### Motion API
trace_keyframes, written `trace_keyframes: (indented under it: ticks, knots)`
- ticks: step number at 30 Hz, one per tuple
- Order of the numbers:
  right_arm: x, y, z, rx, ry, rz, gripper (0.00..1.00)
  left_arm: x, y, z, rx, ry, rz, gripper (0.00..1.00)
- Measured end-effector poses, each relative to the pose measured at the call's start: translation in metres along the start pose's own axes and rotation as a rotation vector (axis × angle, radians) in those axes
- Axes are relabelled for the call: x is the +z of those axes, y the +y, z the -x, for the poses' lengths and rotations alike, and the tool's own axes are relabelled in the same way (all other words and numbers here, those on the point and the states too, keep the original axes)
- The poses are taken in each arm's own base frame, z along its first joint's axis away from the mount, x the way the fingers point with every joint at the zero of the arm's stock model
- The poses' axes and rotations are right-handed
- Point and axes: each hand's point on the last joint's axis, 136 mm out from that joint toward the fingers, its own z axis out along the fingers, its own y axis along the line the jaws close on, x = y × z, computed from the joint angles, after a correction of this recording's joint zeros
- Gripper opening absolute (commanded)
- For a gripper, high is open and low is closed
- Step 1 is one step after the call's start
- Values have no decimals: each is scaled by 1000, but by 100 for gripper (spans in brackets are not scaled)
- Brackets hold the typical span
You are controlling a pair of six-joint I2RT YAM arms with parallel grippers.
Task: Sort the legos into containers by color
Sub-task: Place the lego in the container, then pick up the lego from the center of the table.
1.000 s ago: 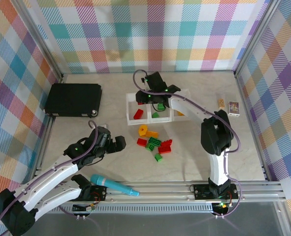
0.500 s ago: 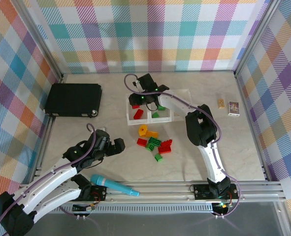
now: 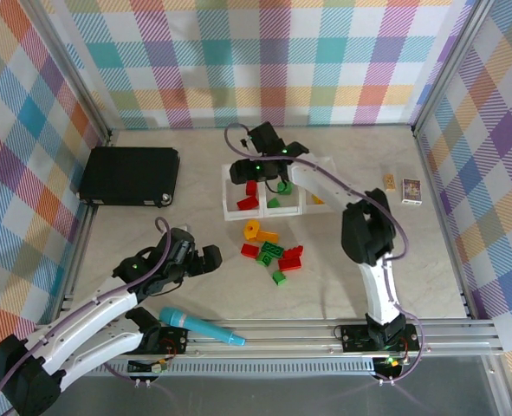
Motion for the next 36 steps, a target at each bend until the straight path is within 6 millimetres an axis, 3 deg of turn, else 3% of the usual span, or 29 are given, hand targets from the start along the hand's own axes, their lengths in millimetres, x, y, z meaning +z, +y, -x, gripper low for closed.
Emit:
trace_keyframes:
  ticks: [5,8,14,17,26,36]
  knots:
    - [-87,-21,-40,145,-50,-81,78,9,-8,-6,24,43,-5,100]
    - [-114,-44,-83,281,-48,-147,78,15,-18,-7,45,65,-11,100]
    - [-110,-97,-194,564,69,-319,79,26,-35,-4,76,82,-24,100]
    - [-103,-110,-228,660,116,-376,80,30,-40,-3,97,89,-23,100]
    - [-70,-109,-232,813,111,-379,78,31,-41,-2,116,81,-25,100]
    - [-37,-101,-248,845,165,-414,70,26,-40,3,126,46,-28,100]
